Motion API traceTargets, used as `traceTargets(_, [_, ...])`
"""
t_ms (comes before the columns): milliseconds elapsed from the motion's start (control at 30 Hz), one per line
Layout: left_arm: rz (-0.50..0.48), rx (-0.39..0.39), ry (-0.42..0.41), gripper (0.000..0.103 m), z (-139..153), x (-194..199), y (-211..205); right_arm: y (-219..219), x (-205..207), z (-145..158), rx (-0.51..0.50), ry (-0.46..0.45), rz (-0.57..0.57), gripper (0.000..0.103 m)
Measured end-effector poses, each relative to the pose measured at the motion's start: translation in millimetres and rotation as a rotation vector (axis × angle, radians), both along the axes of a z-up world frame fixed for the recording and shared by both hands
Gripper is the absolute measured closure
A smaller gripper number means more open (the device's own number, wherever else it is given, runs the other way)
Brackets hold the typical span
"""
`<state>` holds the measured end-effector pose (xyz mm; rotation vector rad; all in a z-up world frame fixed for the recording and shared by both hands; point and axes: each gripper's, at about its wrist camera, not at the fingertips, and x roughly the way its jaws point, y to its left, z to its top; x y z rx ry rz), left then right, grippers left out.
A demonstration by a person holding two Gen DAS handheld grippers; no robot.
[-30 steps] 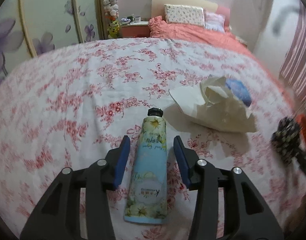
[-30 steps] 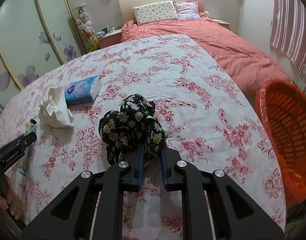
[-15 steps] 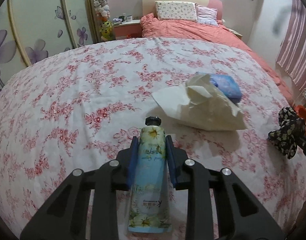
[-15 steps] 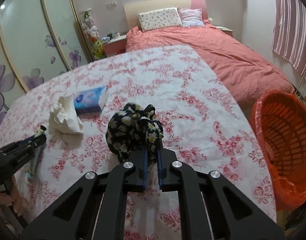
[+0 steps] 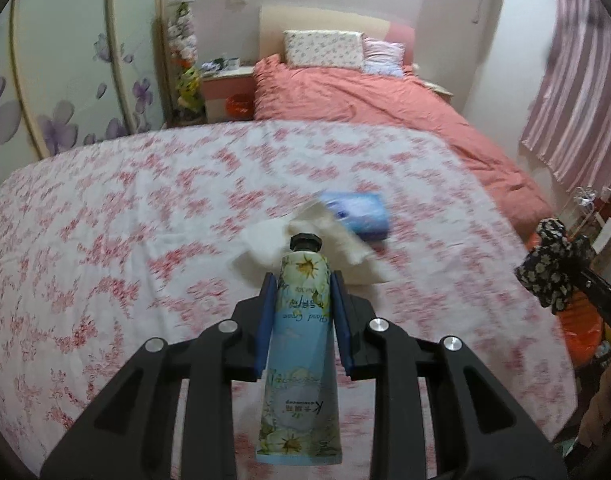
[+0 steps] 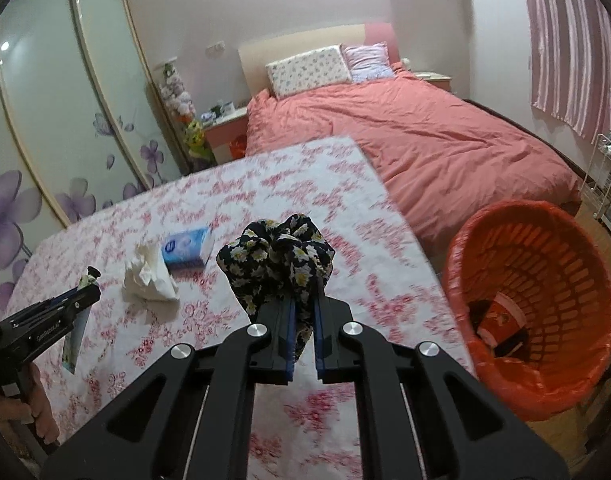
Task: Collect trash
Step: 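Carry the bottle and floral cloth over the orange basket and release both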
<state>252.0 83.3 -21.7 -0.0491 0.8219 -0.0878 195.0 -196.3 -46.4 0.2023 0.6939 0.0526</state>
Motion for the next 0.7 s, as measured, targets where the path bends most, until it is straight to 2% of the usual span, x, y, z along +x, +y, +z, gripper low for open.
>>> traceTargets(367, [-0.227, -0.086, -0.065, 0.076, 36, -18, -108, -85, -29, 28, 0.023, -0.077, -0.186, 0.096])
traceTargets(700, [-0.482, -0.17, -0.052, 0.075, 43, -24, -245, -163, -40, 10, 0.054, -0.057, -0.35, 0.096])
